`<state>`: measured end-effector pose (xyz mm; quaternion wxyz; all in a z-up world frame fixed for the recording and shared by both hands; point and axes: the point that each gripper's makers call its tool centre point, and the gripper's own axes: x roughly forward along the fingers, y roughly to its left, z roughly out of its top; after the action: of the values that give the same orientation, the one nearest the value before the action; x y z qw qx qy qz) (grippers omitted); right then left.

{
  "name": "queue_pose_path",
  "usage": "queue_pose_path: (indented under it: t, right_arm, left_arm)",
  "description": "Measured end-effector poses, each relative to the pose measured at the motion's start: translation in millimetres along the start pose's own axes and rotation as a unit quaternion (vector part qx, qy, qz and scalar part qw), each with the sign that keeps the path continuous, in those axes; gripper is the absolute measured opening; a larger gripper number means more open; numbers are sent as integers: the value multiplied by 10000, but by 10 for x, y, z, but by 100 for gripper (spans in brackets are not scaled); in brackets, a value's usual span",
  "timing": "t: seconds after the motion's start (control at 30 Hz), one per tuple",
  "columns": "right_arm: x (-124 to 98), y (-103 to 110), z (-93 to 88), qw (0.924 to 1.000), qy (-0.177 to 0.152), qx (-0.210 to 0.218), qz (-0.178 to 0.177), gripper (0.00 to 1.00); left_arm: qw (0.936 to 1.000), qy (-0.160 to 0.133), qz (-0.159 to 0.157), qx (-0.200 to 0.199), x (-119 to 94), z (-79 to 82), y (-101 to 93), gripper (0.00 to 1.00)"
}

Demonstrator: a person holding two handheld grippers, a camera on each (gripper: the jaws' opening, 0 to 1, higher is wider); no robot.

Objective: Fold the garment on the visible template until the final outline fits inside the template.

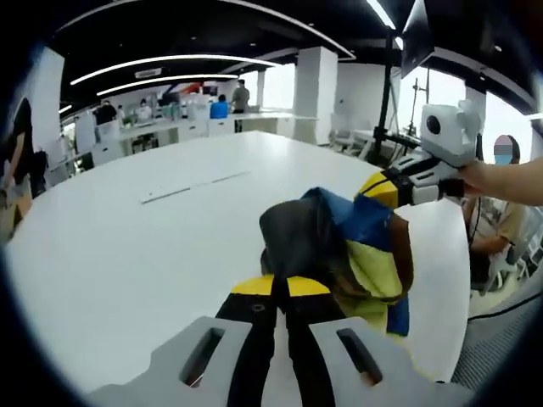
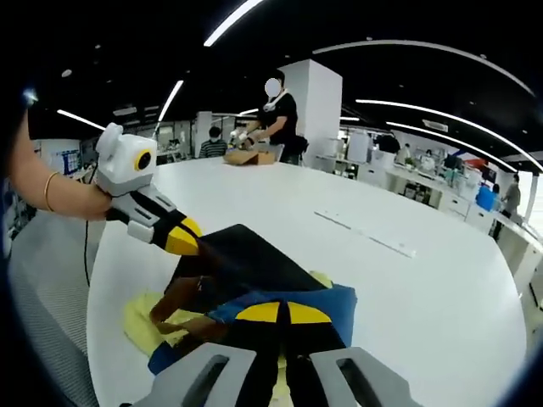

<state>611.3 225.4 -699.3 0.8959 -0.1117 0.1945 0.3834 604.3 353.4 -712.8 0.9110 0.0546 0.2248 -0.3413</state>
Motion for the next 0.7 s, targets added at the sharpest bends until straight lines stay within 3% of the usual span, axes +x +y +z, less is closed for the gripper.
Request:
queue_pose_path:
  t: [0.3, 0.57, 0.7]
  right_arm:
    - [-130, -257, -19, 9975, 8, 526, -477, 0]
    - [-260, -454, -39, 9945, 26, 713, -761, 0]
    - [-313, -522, -36, 9930, 4, 817, -849, 0]
  left_arm:
    - [9990, -175, 388, -142, -146, 46, 209, 0]
    - [9961, -406, 521, -587, -340, 89, 366, 0]
    - [9957, -410, 640, -537, -423, 83, 426, 0]
